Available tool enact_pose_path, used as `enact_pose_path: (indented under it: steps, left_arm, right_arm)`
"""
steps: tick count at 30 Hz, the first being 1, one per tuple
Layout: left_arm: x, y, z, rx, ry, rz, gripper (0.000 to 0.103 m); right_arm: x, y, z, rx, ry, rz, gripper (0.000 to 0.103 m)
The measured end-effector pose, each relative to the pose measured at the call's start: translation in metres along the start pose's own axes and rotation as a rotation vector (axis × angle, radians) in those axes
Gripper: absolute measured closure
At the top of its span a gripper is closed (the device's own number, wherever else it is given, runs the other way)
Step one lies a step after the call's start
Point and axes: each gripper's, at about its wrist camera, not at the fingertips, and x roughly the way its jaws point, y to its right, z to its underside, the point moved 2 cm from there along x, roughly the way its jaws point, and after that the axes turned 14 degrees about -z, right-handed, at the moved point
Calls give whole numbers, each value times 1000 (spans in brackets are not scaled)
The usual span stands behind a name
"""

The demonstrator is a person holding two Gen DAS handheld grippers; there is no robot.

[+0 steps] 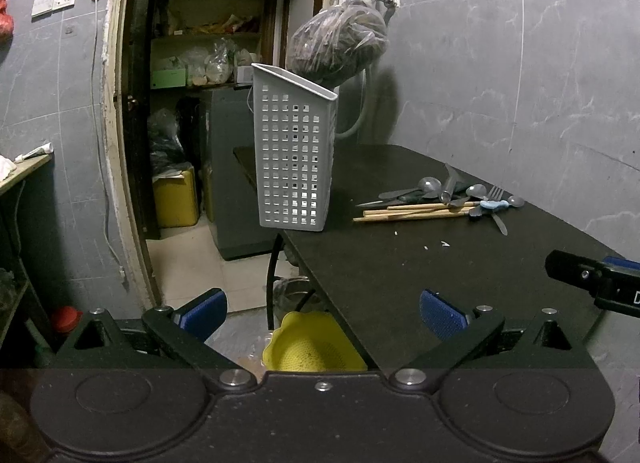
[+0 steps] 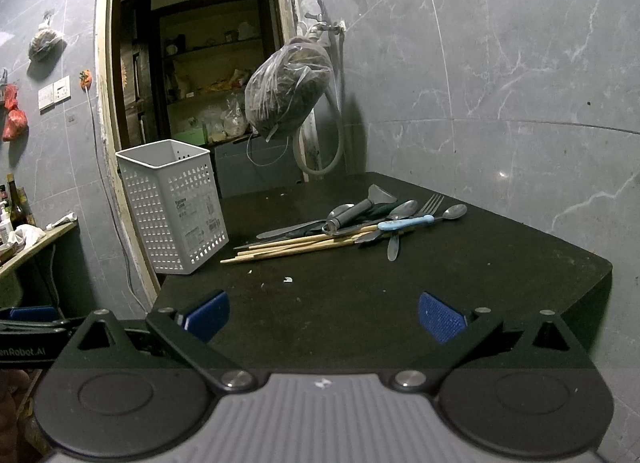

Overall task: Organize utensils
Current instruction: 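Reach the left tool toward the white perforated utensil caddy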

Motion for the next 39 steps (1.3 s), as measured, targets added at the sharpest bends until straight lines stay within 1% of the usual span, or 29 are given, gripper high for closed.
enact_pose_path:
  steps: [35,37,39]
  left_arm:
    - [5,0,4,11,-15,-10,1]
    - [6,-2,3,0,-8,-16,1]
    - [7,-3,0,-16,20,-25,1]
  right_arm:
    - [4,4,5,11,-7,3,0]
    - [5,5,6,19,-1,1,0]
    - [6,7,6,28,7,-4,0]
